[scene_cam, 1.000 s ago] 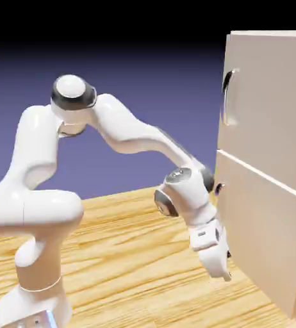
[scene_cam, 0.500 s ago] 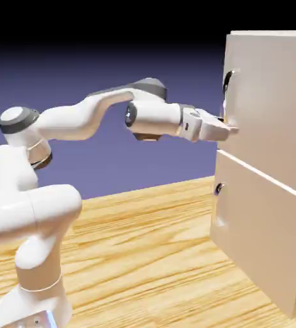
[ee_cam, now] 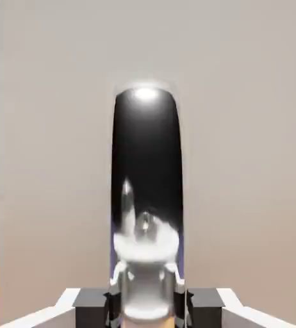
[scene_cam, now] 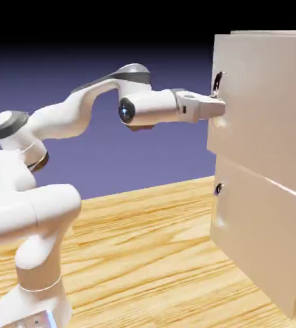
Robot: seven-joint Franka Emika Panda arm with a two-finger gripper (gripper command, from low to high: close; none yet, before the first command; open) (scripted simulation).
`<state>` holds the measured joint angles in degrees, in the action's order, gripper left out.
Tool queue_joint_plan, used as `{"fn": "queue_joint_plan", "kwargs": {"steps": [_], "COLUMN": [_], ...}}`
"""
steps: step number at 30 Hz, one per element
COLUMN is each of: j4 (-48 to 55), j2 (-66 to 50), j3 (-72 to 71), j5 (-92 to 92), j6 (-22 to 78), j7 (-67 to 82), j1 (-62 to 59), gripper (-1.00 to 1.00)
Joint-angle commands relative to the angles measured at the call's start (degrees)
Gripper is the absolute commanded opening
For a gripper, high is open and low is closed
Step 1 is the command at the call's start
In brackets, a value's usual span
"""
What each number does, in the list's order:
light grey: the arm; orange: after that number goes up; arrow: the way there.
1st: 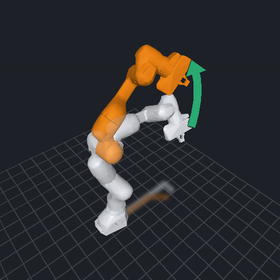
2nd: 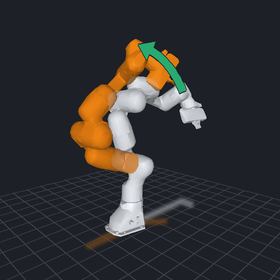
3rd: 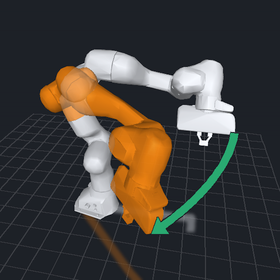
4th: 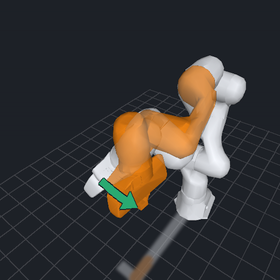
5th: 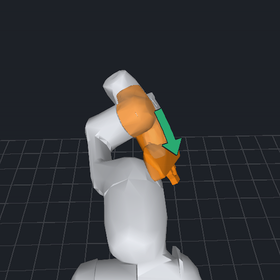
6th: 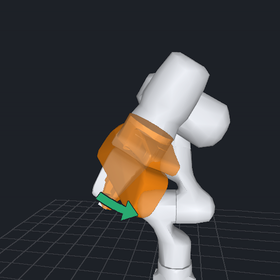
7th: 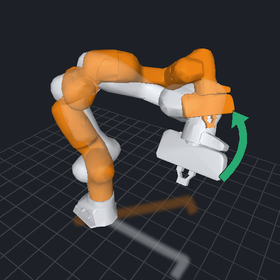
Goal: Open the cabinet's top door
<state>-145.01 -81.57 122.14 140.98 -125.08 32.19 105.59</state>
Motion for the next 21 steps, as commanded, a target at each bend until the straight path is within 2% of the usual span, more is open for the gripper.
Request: {"fn": "queue_joint_plan", "kwargs": {"steps": [1, 11, 21], "j4": [-1.8, -14.0, -14.5], "j2": [0.3, 4.8, 17.8], "j3": [1.4, 17.4, 33.2], "j5": [-0.6, -12.2, -31.1], "j6": [2.4, 27.4, 52.3], "j7": [1.0, 9.8, 20.5], "j1": [0.9, 3.8, -2.8], "gripper": [-1.0, -1.0, -1.0]}}
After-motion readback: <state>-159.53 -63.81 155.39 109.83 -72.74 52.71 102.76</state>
